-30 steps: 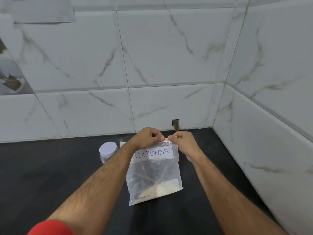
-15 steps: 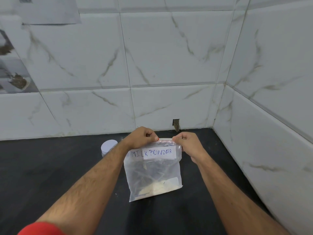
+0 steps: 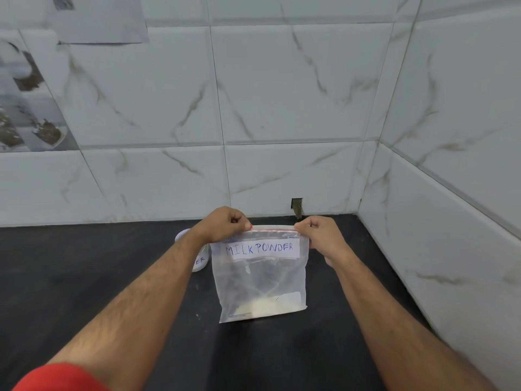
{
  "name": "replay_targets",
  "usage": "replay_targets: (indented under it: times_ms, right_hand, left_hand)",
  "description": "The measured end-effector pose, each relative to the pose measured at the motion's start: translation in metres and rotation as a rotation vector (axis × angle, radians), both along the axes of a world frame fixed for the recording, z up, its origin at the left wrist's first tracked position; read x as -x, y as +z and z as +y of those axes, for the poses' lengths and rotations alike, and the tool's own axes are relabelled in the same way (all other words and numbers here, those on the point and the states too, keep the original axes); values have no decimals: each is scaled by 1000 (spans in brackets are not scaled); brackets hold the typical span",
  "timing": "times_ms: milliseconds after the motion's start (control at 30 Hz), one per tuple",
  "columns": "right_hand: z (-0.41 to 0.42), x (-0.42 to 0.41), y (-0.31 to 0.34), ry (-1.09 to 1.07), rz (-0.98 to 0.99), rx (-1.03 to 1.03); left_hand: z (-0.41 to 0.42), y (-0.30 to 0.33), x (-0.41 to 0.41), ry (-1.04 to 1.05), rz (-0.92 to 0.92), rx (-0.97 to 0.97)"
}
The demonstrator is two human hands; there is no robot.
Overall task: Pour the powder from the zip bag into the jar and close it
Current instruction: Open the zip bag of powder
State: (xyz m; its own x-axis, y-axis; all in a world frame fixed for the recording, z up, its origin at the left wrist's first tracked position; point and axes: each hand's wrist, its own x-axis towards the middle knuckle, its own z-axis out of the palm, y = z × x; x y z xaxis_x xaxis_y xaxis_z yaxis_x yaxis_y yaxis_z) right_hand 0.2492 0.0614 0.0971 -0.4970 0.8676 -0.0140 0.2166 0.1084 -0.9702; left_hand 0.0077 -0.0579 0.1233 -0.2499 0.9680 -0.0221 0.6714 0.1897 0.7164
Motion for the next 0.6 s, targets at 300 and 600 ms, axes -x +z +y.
replay_targets:
  times_ms: [300,600]
  right_hand:
    - [0,-8,4,-20,-19,-16]
    - [-2,-10,10,-39,-18,-6]
  left_hand:
    - [-23,3,17,65,44,17]
    - [-42,4,30,138,44,0]
